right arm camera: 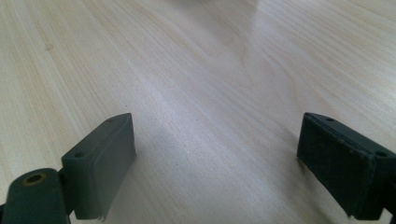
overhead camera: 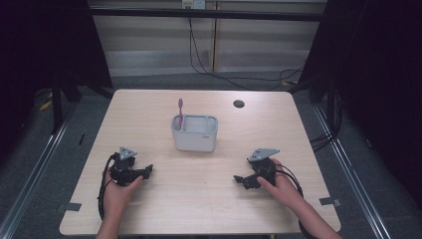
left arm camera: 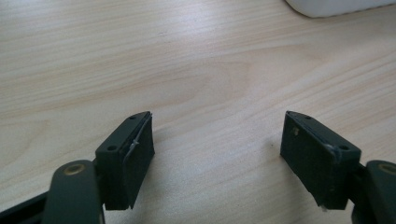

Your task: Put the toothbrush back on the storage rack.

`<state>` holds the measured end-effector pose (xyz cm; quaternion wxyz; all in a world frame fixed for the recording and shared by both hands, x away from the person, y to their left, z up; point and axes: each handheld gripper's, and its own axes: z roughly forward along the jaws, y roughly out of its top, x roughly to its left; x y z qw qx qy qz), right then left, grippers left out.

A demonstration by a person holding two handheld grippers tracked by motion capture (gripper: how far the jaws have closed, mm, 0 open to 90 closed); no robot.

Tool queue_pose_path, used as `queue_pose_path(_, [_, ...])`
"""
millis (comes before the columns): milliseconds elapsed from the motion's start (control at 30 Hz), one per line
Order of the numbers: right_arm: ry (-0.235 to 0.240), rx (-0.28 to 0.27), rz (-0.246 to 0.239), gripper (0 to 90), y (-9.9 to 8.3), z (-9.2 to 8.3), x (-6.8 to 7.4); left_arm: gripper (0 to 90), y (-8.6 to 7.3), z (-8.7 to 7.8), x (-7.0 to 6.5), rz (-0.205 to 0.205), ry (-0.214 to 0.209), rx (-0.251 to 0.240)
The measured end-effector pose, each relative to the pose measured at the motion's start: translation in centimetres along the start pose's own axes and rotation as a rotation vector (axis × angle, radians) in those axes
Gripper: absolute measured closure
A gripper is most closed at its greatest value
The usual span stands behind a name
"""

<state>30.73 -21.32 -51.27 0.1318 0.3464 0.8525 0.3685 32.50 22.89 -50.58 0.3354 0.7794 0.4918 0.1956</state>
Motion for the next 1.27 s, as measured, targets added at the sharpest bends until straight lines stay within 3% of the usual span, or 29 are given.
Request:
queue_pose_path(400, [0.0,0.0,0.0,10.7,0.0,0.0,0.0,21.2,-0.36,0.16,-0.18,0.015,0.001,-0.03])
queue_pose_path(1267, [0.0,0.0,0.0,10.7,0.0,0.0,0.0,15.7,-0.28,0.26,-0.2,0.023,-0.006,-0.014])
